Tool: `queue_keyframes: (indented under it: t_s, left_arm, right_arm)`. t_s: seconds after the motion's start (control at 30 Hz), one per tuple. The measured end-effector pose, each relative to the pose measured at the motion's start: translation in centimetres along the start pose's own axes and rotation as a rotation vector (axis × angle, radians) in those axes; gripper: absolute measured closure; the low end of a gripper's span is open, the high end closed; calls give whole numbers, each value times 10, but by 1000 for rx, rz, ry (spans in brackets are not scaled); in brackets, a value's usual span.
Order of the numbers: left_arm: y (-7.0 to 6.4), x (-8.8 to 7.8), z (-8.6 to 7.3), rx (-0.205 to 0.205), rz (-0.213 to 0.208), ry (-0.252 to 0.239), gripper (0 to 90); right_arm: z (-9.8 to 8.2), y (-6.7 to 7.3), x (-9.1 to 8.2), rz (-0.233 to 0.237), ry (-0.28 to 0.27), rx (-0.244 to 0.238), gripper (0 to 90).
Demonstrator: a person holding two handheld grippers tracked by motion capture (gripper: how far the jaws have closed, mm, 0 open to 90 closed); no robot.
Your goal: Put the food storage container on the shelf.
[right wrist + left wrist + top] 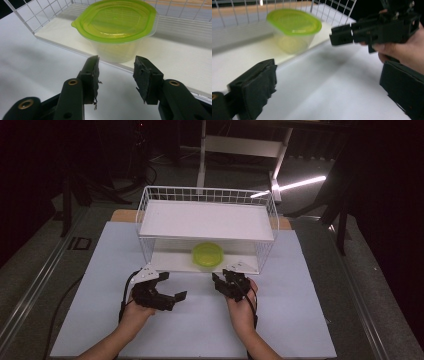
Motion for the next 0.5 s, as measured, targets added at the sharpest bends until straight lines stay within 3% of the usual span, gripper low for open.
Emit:
queue_keyframes:
  t_s: [0.07,0.17,0.23,0.3,0.4,0.5]
  left_arm:
    - [-2,-8,-3,-5,5,-9,18]
    - [-3,-18,-8,-29,5,-20,18]
    - [-4,-25,-13,-3,18,-19,18]
    - [-2,-28,-19,3,71,9,18]
    - [-8,-37,-24,-69,17,-45,18]
    - [-10,-43,-22,-40,31,-73,18]
  right_arm:
    - [-1,0,2,2,8,1,620]
    - [-6,1,5,-5,35,-19,803]
    - [-8,2,7,-15,50,-40,897]
    - [-9,1,10,-17,64,-41,899]
    - [-11,0,16,-21,75,-28,900]
    - [-10,-2,21,-32,75,-27,899]
Point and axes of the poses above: each handheld gripper's, and its own axes: x roughly forward along the jaws, z roughly out of its top, y roughly to its left, the point moved 8 cm from there along x, roughly forward along the jaws, and after that the axes turned 6 degrees about x, right-handed, at the moved point
